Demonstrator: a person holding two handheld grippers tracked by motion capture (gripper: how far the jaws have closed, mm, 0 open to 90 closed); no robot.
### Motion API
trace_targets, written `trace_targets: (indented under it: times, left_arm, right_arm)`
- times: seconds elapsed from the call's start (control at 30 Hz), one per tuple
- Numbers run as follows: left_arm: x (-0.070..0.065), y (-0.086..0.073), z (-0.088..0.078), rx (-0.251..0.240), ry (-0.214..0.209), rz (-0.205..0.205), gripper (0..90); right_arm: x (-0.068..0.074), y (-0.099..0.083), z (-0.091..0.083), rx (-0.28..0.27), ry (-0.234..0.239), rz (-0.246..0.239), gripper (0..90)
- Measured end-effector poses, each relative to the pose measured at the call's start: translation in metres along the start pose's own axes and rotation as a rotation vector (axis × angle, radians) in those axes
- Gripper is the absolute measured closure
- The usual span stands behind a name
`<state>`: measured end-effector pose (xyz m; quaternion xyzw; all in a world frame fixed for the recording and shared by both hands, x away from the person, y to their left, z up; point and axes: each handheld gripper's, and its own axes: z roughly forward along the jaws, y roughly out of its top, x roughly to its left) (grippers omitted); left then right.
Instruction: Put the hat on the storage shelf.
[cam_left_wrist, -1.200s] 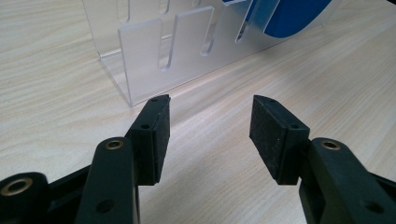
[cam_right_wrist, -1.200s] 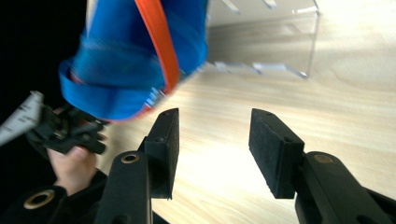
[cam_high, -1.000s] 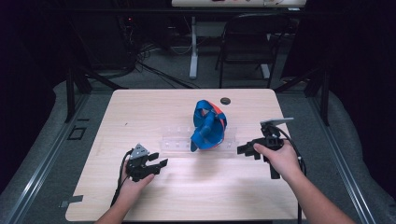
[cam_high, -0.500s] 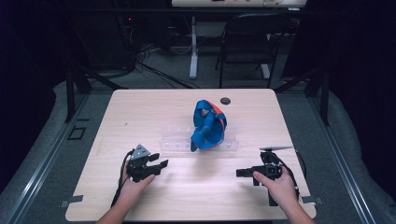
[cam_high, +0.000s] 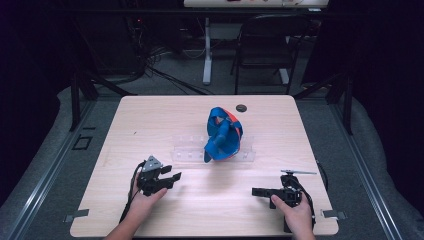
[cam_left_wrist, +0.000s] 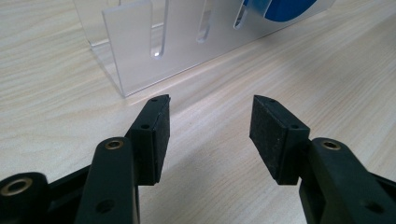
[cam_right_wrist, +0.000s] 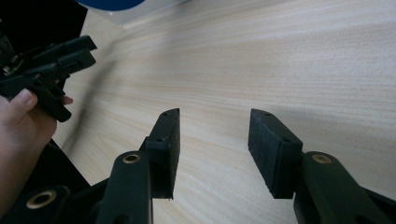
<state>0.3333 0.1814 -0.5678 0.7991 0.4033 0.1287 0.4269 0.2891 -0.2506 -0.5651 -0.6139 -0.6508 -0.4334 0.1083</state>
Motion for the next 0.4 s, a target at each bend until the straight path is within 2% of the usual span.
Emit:
trace_targets:
  times: [0.07,0.13,0.23,0.27,0.33,0.37,0.4]
  left_arm:
    - [0.000,0.000,0.000,0.002,-0.002,0.003,48.7]
    - [-0.001,0.000,0.001,0.005,-0.006,0.001,48.7]
    - [-0.003,0.001,0.001,0.003,-0.010,0.007,48.8]
    - [-0.004,0.001,0.002,-0.004,-0.007,0.005,48.8]
    - [-0.004,0.002,0.002,-0.003,-0.010,0.005,48.8]
    - [-0.005,0.002,0.002,-0.003,-0.013,0.000,48.7]
    - [-0.006,0.002,0.003,-0.009,-0.012,0.005,48.7]
  right_arm:
    - [-0.001,-0.001,0.001,-0.012,0.005,-0.005,54.1]
    - [-0.004,-0.007,0.004,-0.049,0.003,-0.036,52.9]
    - [-0.006,-0.009,0.005,-0.053,-0.002,-0.066,52.7]
    - [-0.008,-0.010,0.005,-0.077,0.020,-0.077,51.2]
    - [-0.009,-0.010,0.004,-0.097,0.023,-0.077,50.9]
    - [-0.012,-0.010,0.003,-0.143,0.041,-0.087,49.2]
    - [-0.013,-0.010,0.001,-0.156,0.044,-0.092,49.2]
